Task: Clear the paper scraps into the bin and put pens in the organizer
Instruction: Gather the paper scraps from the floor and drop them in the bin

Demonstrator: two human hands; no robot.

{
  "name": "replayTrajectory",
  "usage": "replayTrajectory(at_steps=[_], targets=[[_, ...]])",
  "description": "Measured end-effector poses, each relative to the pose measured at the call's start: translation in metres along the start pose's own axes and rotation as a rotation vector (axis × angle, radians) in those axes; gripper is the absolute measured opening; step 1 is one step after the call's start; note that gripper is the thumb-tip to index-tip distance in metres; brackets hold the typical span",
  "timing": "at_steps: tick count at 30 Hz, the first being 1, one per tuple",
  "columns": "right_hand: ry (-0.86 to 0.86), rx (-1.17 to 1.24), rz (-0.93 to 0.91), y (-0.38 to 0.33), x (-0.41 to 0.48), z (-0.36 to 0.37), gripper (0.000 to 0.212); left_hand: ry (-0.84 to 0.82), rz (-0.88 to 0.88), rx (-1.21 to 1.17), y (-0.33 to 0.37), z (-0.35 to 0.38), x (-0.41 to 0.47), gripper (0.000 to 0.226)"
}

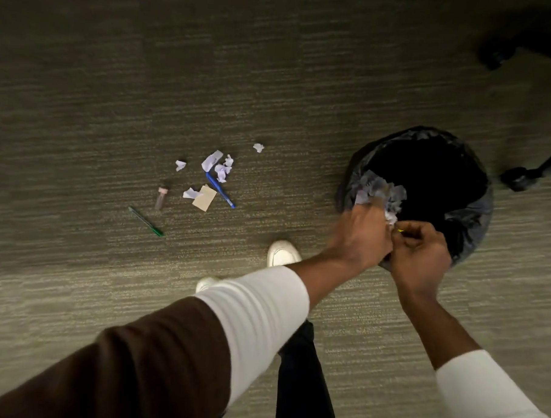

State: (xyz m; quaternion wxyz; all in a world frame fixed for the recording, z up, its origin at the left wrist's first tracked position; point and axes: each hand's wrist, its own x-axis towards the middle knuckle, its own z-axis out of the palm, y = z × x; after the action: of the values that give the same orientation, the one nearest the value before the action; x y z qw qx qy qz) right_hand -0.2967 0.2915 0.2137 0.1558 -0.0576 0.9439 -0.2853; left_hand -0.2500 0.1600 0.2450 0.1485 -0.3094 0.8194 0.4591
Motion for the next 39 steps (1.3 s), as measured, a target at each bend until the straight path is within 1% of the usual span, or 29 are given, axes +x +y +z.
replayTrajectory(at_steps=[2, 4, 6, 8, 11, 13, 15, 20, 22, 24, 25, 26, 29, 31, 33, 34, 39], targets=[[0.016, 0.01, 0.037, 0.008, 0.006, -0.004, 0.013, 0.004, -0.006, -0.034, 0.012, 0.008, 0.003, 0.044], [0.058, -0.008, 0.083, 0.012, 0.012, -0.008, 0.02, 0.034, -0.019, -0.035, 0.019, 0.011, 0.002, 0.041], [0.044, -0.02, 0.117, 0.011, 0.016, -0.009, 0.03, 0.057, -0.019, 0.001, 0.019, 0.01, 0.003, 0.027], [-0.007, -0.029, 0.106, 0.008, 0.017, -0.008, 0.032, 0.059, -0.037, 0.032, 0.012, 0.005, 0.003, 0.015], [-0.065, -0.075, -0.012, -0.003, 0.018, 0.003, 0.025, 0.063, -0.105, 0.043, -0.006, -0.009, 0.006, 0.016], [-0.103, -0.042, -0.118, -0.02, 0.02, 0.015, 0.02, 0.077, -0.157, 0.06, -0.024, -0.021, 0.008, 0.02], [-0.161, -0.024, -0.216, -0.041, 0.021, 0.031, 0.018, 0.098, -0.21, 0.073, -0.049, -0.03, 0.01, 0.02], [-0.384, -0.095, -0.473, -0.091, 0.021, 0.093, 0.026, 0.175, -0.374, 0.101, -0.134, -0.037, 0.013, 0.025], [-0.492, -0.198, -0.524, -0.104, 0.021, 0.125, 0.025, 0.159, -0.45, 0.109, -0.175, -0.035, 0.01, 0.03], [-0.605, -0.339, -0.532, -0.111, 0.023, 0.16, 0.027, 0.152, -0.551, 0.104, -0.217, -0.036, 0.007, 0.033], [-0.648, -0.406, -0.535, -0.114, 0.024, 0.179, 0.032, 0.151, -0.605, 0.099, -0.238, -0.037, 0.006, 0.034], [-0.678, -0.479, -0.544, -0.115, 0.027, 0.198, 0.041, 0.145, -0.653, 0.095, -0.258, -0.038, 0.004, 0.036], [-0.71, -0.687, -0.525, -0.116, 0.039, 0.252, 0.081, 0.138, -0.741, 0.099, -0.315, -0.041, 0.0, 0.036], [-0.714, -0.717, -0.501, -0.119, 0.05, 0.284, 0.097, 0.154, -0.758, 0.101, -0.347, -0.041, 0.0, 0.033], [-0.696, -0.695, -0.494, -0.122, 0.06, 0.315, 0.105, 0.201, -0.761, 0.108, -0.376, -0.043, 0.004, 0.033], [-0.681, -0.683, -0.5, -0.124, 0.065, 0.329, 0.108, 0.235, -0.754, 0.114, -0.389, -0.044, 0.007, 0.037], [-0.696, -0.656, -0.499, -0.133, 0.086, 0.392, 0.122, 0.367, -0.64, 0.173, -0.442, -0.048, 0.035, 0.072]])
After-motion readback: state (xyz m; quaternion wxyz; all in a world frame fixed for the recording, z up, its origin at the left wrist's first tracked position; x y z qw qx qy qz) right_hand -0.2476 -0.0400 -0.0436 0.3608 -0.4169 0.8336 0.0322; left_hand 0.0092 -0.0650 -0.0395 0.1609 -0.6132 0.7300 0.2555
